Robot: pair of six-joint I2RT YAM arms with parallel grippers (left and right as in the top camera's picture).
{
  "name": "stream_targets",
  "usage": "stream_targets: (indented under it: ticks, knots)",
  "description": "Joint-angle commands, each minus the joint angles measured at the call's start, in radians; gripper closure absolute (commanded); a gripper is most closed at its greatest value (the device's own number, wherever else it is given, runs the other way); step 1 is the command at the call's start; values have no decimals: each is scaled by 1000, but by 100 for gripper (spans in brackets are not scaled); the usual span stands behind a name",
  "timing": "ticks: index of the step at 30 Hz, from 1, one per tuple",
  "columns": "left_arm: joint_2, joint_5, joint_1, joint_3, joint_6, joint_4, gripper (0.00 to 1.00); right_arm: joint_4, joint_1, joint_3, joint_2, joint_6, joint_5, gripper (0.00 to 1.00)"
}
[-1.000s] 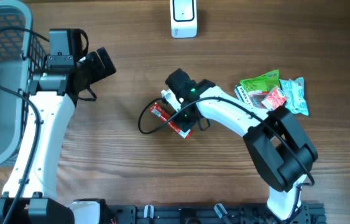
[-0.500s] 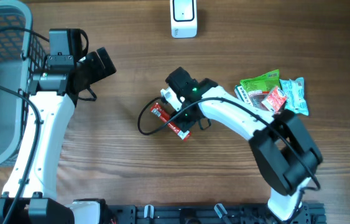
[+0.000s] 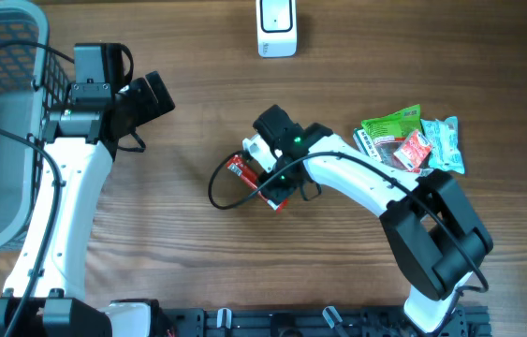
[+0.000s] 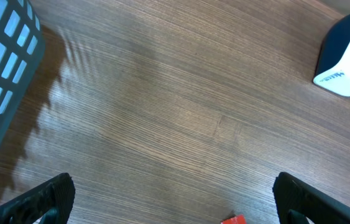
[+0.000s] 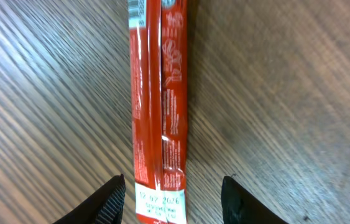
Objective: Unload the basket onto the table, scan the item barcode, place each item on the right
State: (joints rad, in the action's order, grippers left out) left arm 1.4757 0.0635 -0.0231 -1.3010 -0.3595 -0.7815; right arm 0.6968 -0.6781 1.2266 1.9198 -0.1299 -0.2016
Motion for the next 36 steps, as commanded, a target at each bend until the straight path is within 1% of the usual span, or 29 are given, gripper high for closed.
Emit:
stream_targets:
  ticks: [1,7,11,13,14,17,22,23,24,25,26,27,32,36]
  knots:
    - [5,13,6,-6,12,1,0,-22,0,-44,7,-32,8,50]
    - [5,13,6,-6,12,1,0,-65,-40,-76,7,-65,57,50]
    - [5,13,6,-6,12,1,0,-84,-69,-77,7,-46,174,50]
    - [5,13,6,-6,12,1,0,-95,-70,-77,7,-45,180,51]
    - [5,13,6,-6,12,1,0,-98,-70,-77,7,-42,179,53]
    - [5,13,6,-6,12,1,0,-93,-71,-77,7,-26,180,56]
    - [5,13,6,-6,12,1,0,-130,-73,-124,7,-24,179,54]
    - [5,13,6,-6,12,1,0,-138,-74,-134,7,-24,179,56]
    - [5,13,6,-6,12,1,0,-139,-74,-137,7,-24,179,67]
    - [5,13,6,-6,12,1,0,-135,-74,-137,7,-23,176,86]
    - [5,13,6,-6,12,1,0,-127,-74,-134,2,-19,169,94]
    - [5,13,6,-6,12,1,0,-118,-74,-131,-5,-16,159,96]
    - [5,13,6,-6,12,1,0,-99,-73,-126,-101,0,124,96]
    - [5,13,6,-6,12,1,0,-28,-73,-126,-271,-3,106,96]
